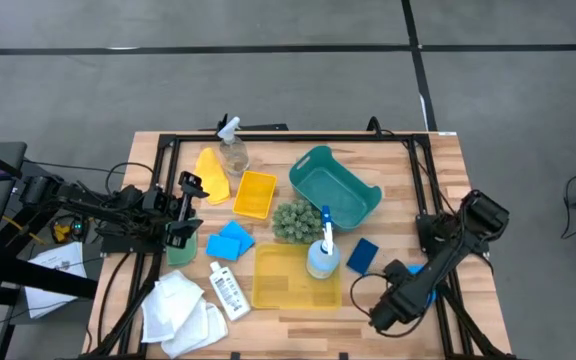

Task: Pick & Place Kitchen Items
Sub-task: Put the blue sponge into the top yellow bin

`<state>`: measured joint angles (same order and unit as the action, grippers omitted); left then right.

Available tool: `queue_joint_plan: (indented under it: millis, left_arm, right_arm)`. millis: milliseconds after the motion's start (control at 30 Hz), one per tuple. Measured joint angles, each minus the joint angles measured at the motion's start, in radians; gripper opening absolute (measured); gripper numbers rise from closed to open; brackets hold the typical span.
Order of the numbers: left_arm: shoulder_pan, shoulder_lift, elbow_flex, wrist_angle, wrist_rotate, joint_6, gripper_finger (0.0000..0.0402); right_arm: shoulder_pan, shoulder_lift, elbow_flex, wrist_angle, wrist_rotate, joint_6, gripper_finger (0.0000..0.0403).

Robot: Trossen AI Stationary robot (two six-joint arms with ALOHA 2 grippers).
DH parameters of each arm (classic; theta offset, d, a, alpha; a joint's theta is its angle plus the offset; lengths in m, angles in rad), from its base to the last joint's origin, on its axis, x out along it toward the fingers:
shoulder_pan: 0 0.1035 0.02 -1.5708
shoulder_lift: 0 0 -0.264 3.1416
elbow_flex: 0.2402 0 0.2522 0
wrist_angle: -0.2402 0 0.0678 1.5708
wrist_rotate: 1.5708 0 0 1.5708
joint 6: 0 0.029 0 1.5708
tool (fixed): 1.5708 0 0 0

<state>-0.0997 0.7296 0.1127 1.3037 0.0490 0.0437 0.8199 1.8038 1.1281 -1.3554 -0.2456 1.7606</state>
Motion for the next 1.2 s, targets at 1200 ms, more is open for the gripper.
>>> queue_joint_plan:
  millis: [1200]
  left_arm:
    - [0.0,0.0,0.0,0.006,-0.005,-0.004,0.029]
  right_arm:
    - [0.045,-0.043,-0.133,0.218,0.108,0.101,0.0001]
